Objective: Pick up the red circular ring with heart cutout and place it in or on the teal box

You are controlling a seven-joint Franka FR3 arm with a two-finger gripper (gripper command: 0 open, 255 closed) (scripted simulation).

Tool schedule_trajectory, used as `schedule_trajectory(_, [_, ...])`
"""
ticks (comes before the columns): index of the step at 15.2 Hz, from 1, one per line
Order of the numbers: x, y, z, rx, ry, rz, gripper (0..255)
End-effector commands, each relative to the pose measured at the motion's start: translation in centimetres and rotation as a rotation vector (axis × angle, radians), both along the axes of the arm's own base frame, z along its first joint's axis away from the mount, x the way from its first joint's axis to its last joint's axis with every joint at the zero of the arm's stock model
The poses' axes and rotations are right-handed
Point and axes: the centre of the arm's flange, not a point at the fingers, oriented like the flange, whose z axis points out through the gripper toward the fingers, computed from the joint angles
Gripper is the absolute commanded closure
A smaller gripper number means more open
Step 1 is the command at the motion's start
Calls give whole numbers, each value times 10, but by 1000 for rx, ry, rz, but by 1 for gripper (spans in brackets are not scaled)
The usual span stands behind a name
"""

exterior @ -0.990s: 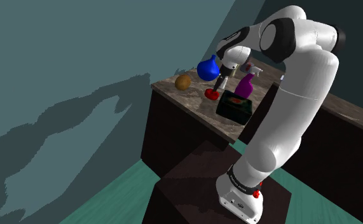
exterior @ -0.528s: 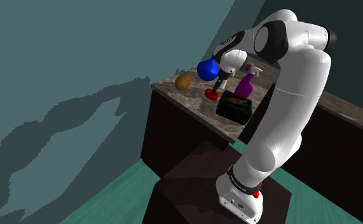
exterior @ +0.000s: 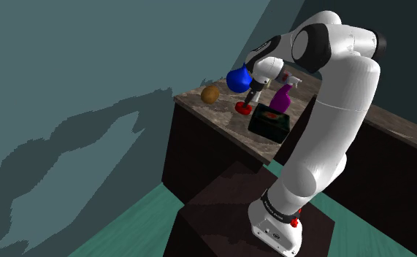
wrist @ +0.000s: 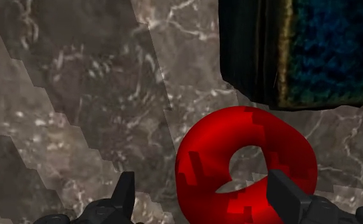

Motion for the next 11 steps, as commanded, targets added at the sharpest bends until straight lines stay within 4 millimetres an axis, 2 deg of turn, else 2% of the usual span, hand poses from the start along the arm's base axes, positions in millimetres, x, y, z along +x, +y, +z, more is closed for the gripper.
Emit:
schedule_trajectory(1, [-3,0,-8,4,14,-1,255])
schedule_trajectory(8, [-1,2,-9,4,14,-2,255])
schedule_trajectory(11, [-1,2,7,4,14,-2,255])
